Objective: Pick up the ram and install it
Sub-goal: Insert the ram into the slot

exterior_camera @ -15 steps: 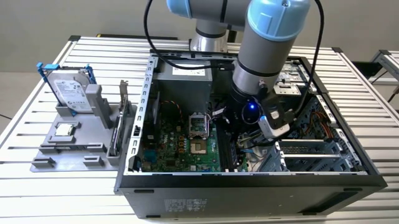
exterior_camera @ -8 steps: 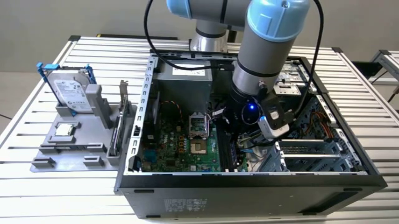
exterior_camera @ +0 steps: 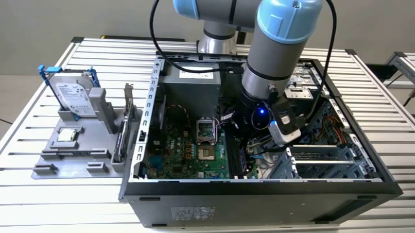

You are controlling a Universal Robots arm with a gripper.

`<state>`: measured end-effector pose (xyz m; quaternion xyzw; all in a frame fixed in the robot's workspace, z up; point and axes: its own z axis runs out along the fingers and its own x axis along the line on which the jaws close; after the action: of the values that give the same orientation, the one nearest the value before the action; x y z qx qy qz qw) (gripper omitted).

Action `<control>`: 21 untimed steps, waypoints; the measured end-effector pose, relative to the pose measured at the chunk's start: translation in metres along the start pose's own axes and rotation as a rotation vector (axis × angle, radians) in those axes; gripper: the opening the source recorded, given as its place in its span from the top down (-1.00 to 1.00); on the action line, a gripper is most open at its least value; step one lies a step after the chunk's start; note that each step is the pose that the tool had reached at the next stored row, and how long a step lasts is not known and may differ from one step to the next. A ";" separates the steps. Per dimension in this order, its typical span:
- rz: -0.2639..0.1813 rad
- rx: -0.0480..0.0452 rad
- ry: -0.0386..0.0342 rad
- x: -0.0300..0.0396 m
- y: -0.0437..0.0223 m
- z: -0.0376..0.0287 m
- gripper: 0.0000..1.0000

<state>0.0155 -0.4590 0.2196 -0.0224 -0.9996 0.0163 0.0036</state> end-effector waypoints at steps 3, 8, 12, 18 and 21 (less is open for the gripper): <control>0.000 -0.0001 0.0000 0.0000 0.0000 0.0000 1.00; 0.000 -0.0001 0.0000 0.0000 0.0001 -0.0003 1.00; -0.002 0.0001 -0.0001 -0.0005 0.0001 -0.0004 1.00; -0.006 0.0001 -0.0002 -0.0018 0.0001 -0.0004 1.00; -0.008 0.0004 -0.0003 -0.0022 0.0002 0.0002 1.00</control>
<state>0.0178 -0.4590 0.2194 -0.0183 -0.9997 0.0164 0.0036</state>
